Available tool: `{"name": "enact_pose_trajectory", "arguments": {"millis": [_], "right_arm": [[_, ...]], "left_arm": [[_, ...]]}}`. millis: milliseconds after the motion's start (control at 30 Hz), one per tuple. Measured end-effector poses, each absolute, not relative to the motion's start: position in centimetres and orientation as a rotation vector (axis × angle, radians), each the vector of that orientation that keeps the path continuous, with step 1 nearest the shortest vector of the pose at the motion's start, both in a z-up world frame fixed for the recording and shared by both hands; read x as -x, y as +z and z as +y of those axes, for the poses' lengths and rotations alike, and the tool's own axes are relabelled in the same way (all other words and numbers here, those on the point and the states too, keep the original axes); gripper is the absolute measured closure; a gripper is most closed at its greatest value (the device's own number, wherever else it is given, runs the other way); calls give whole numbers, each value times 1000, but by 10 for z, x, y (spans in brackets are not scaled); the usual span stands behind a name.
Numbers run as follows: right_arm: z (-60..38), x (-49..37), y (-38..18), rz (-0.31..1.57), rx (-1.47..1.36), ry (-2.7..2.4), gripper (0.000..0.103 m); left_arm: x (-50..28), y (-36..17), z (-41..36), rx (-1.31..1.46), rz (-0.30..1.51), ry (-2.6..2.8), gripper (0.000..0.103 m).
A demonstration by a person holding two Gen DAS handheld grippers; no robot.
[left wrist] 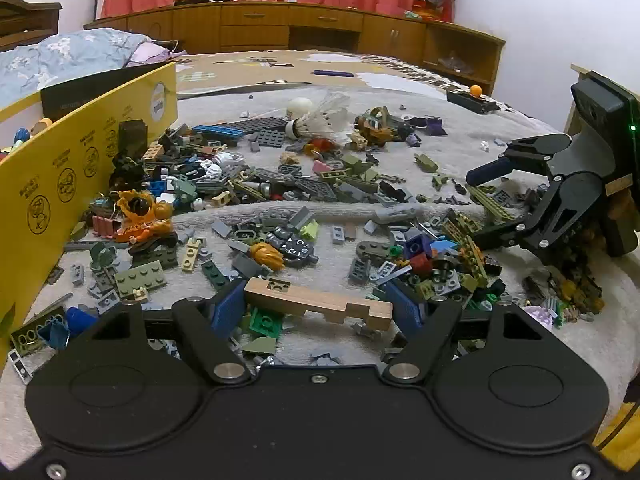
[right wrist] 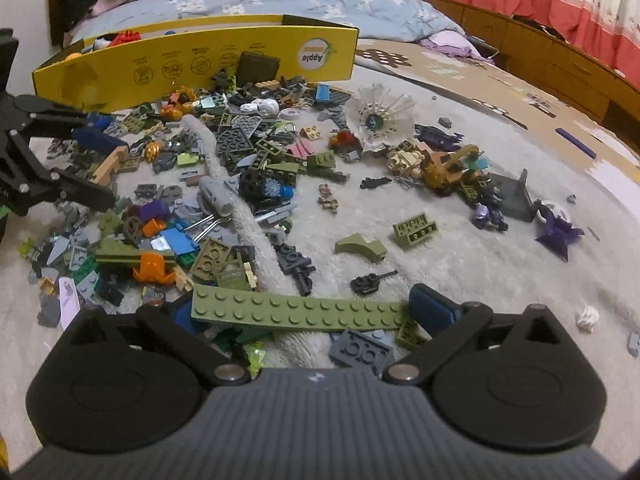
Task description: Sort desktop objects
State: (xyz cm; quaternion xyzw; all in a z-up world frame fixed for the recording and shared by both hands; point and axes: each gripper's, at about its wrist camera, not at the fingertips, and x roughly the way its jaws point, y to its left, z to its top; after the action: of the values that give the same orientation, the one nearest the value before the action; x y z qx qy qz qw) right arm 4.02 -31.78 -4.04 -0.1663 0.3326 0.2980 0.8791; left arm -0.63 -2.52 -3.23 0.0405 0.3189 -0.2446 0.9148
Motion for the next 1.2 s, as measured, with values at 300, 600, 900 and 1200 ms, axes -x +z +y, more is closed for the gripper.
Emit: {"name": "enact_pose_trajectory", "arguments": {"millis": [300,600,900,1200], "right_arm": [[-338,-28,-35,677,257,476,0],[-366,-35,-22,689,-97,373,2],[-355,-42,-26,763,-166,346,8],[-349,-44,-26,749,-159,232,80]], "left_arm": [[5,-30,-18,-62,653,-497,29],[7,-31,-22,-62,653,-503,29],[7,-31,-23,-61,654,-496,29],[8,-31,-24,-65,651,-494,29]]}}
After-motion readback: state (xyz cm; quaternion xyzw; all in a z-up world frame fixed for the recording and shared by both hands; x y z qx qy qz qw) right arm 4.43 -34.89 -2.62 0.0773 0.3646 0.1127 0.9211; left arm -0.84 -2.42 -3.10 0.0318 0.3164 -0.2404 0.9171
